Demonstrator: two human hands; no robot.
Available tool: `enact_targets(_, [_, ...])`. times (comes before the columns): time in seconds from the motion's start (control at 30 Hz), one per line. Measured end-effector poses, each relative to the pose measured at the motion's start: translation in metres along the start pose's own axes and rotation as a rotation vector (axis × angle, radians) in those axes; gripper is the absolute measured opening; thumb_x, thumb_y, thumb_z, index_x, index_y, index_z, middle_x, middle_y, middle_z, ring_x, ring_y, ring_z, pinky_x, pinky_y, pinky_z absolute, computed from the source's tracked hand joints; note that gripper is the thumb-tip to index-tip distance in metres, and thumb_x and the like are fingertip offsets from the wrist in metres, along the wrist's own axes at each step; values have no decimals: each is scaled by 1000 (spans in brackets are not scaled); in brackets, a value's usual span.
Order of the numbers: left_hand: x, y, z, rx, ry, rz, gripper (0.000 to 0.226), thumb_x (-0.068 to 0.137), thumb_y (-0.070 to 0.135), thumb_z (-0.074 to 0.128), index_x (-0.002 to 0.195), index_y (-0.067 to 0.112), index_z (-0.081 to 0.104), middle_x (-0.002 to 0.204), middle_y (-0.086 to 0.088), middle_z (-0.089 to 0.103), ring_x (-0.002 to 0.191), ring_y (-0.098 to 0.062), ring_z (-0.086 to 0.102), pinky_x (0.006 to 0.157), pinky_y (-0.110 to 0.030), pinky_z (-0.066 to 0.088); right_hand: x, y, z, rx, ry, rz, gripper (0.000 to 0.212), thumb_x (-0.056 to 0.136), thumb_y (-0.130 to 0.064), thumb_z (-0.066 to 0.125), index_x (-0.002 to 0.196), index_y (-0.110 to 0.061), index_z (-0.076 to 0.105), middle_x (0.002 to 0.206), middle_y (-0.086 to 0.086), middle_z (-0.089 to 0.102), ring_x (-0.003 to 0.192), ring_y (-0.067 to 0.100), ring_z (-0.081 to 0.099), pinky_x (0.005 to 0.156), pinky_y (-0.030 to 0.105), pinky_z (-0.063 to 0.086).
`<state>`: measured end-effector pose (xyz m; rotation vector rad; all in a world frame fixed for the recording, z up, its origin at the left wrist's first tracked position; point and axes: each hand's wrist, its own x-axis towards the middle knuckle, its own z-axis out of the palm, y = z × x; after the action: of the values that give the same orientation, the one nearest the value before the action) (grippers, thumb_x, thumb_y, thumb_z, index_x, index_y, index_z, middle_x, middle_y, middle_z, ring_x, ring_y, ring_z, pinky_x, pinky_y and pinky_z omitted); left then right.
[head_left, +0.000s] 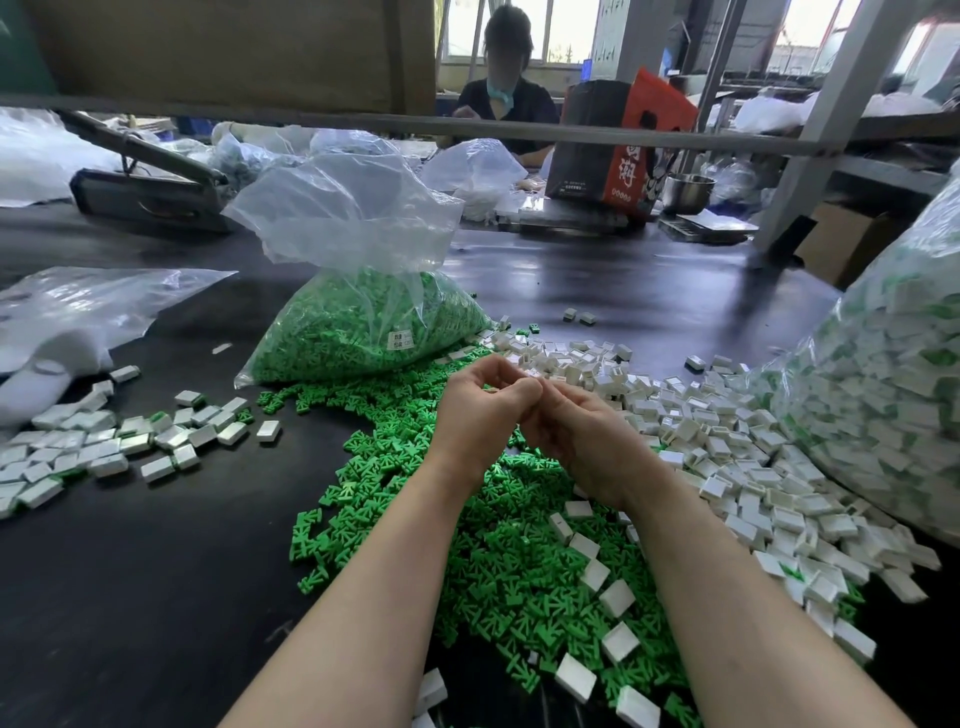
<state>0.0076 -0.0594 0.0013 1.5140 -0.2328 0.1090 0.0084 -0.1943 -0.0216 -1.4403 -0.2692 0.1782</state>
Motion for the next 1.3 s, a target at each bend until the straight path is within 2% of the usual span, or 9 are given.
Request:
enact_targets(0.1, [0,-1,1,-17,-4,-9,23,84,-2,61,65,11,55,46,3,54,41,-10,50,45,-18,42,0,1,0,-9,-1,-5,53,92,-37,53,117,10,55,66,-11,57,58,4,47,53,16,37])
enact_targets(0.33, [0,-2,1,-23,1,-10,21,84,0,61,67,10,55,53,-8,55,48,-20,52,51,-26,44,-2,0,4,-29,26,-11,31,102,-27,46,111,-3,62,65,-13,57,57,3,46,54,17,36])
enact_targets(0.5, [2,-1,-2,-84,-12,-27,14,80,10,64,70,8,54,62,-9,47,55,-18,43,54,-29,40,-3,-2,10,-22,33,1,64,95,-45,46,119,13,52,69,-5,57,61,8,44,60,25,32])
enact_targets(0.57, [3,-1,-3,-105,-16,-56,15,86,1,59,72,7,55,62,-8,49,52,-16,42,54,-28,39,-2,-2,10,3,40,9,60,96,-47,43,107,10,60,73,3,56,61,11,45,61,29,29])
enact_targets(0.7, [5,0,-5,-206,-26,-161,23,89,-3,52,72,11,58,53,5,55,44,-8,45,48,-20,41,-1,-3,10,55,54,18,51,103,-37,36,78,-17,74,81,17,56,62,16,49,63,32,32])
enact_targets(0.9, [6,3,-12,-271,-68,-226,22,87,-3,53,74,13,59,57,3,57,49,-9,46,49,-18,43,-2,-5,11,41,31,21,43,97,-38,40,76,-20,73,70,10,59,62,18,45,61,32,30])
enact_targets(1.03, [8,6,-22,-176,-51,-231,17,89,4,56,77,15,61,64,4,64,58,-9,55,52,-19,43,-2,-9,10,6,44,18,38,98,-36,42,76,-16,66,61,5,58,56,16,47,52,25,31])
enact_targets(1.13, [14,9,-49,9,18,-206,2,87,15,62,87,14,63,77,1,74,68,-9,67,63,-26,48,-4,-13,7,-71,105,5,38,104,-28,40,77,-15,64,62,2,58,58,16,46,52,26,30])
enact_targets(1.3, [23,2,-121,295,388,-195,7,84,20,67,83,13,65,78,-5,75,62,-12,68,62,-32,52,-5,-20,5,-163,179,-26,33,103,-19,44,77,-10,62,57,0,56,51,9,46,48,17,34])
